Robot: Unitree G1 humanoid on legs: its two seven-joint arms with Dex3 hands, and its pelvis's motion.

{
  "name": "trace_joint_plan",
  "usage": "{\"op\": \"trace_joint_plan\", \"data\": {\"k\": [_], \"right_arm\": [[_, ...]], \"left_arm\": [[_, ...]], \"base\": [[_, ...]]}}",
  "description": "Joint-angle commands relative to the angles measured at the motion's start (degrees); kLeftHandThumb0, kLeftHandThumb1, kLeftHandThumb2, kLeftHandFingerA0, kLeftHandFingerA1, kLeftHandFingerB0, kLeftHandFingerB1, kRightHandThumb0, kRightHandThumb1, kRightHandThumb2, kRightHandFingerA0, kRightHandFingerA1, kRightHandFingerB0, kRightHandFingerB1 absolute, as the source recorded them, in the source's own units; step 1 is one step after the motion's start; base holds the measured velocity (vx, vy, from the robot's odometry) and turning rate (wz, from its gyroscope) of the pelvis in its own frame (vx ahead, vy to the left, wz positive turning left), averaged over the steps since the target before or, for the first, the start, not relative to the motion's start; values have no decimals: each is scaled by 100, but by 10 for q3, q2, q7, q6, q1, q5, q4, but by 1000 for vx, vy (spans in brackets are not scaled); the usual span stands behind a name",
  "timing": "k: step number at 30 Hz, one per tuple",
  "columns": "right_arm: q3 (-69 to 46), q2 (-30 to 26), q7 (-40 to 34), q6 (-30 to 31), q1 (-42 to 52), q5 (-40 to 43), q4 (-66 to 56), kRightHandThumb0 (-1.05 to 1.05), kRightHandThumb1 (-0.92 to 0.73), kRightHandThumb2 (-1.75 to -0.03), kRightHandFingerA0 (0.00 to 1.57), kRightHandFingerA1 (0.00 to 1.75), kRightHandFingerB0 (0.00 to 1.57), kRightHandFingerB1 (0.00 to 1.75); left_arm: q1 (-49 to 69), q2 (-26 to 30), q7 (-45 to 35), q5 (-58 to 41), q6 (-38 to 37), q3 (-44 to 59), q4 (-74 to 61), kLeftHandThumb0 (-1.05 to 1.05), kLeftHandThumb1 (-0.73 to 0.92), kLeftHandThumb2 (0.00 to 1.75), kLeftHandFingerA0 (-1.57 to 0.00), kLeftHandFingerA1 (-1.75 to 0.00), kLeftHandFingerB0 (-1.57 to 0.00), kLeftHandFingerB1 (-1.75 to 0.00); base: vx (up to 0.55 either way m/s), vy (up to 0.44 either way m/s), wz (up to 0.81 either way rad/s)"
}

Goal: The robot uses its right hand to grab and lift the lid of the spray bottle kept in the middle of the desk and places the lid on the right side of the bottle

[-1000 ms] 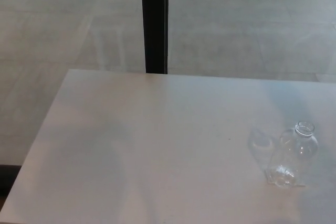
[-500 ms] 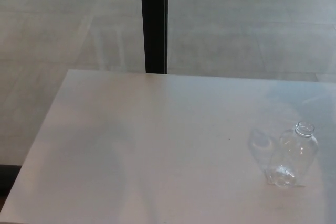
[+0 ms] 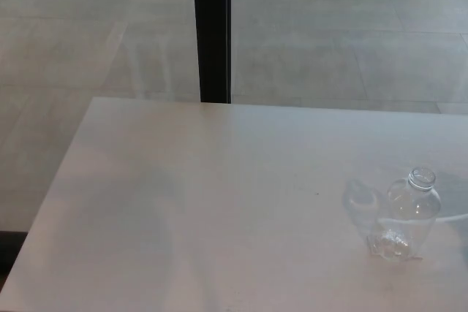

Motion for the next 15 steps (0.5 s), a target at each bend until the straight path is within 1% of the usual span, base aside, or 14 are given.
{"op": "trace_joint_plan", "data": {"k": [1,3,4,5,6,7,8,9,10,11,12,13,14,15], "right_arm": [[21,6,-30,3,17,-16,13,-50,-71,-62,88,124,77,51],[30,5,-23,6,24,-16,10,-51,-70,-63,86,115,72,46],[35,1,-12,10,28,-16,6,-50,-70,-62,78,103,66,41],[39,0,-12,11,29,-18,6,-51,-69,-61,73,97,61,38],[47,-5,-1,22,33,-26,1,-61,-57,-93,58,78,39,51],[51,-8,3,27,34,-29,-2,-61,-57,-93,58,78,39,51],[59,-13,0,31,36,-38,-3,-66,-58,-93,48,70,33,48],[65,-17,10,44,37,-42,-6,-62,-69,-61,39,55,33,31],[67,-17,10,45,35,-42,-6,-62,-69,-61,39,55,33,31],[71,-27,21,56,38,-47,-13,-71,-71,-62,17,48,21,29],[72,-29,22,58,39,-48,-14,-71,-71,-62,17,48,21,29],[73,-32,25,62,40,-49,-17,-38,-41,-100,3,54,0,48],[74,-33,26,65,41,-49,-20,-38,-41,-100,3,54,0,48],[73,-41,37,78,43,-50,-28,-77,-72,-62,0,30,11,26]], "left_arm": [[3,10,-1,-11,-7,9,1,-82,68,108,-47,-60,-29,-51],[4,11,-1,-8,-9,7,2,-88,71,109,-49,-58,-33,-52],[4,10,5,-4,-9,3,-1,-83,88,66,-57,-49,-38,-39],[5,10,4,-5,-8,4,-3,-81,88,66,-55,-49,-38,-40],[6,9,2,-7,-10,5,-3,-82,88,66,-55,-49,-39,-40],[6,9,1,-7,-10,5,-3,-82,88,66,-55,-49,-39,-40],[6,9,1,-6,-10,4,-2,-82,71,109,-49,-60,-33,-53],[6,9,2,-5,-9,4,0,-83,88,66,-55,-49,-39,-39],[6,9,2,-6,-9,4,0,-83,88,66,-55,-49,-39,-39],[7,9,0,-7,-10,5,-2,-81,69,109,-51,-62,-33,-53],[8,9,-1,-7,-10,5,-2,-81,69,109,-51,-62,-33,-53],[8,9,-1,-7,-12,5,-2,-83,88,66,-56,-50,-38,-40],[9,9,-1,-7,-13,5,-3,-83,88,66,-56,-50,-38,-40],[8,10,2,-4,-12,3,-2,-83,89,66,-56,-50,-39,-40]], "base": [[0,0,0],[0,0,0],[0,0,0],[0,0,0],[0,0,0],[0,0,0],[0,0,0],[0,0,0],[0,0,0],[0,0,0],[0,0,0],[0,0,0],[0,0,0],[0,0,0]]}}
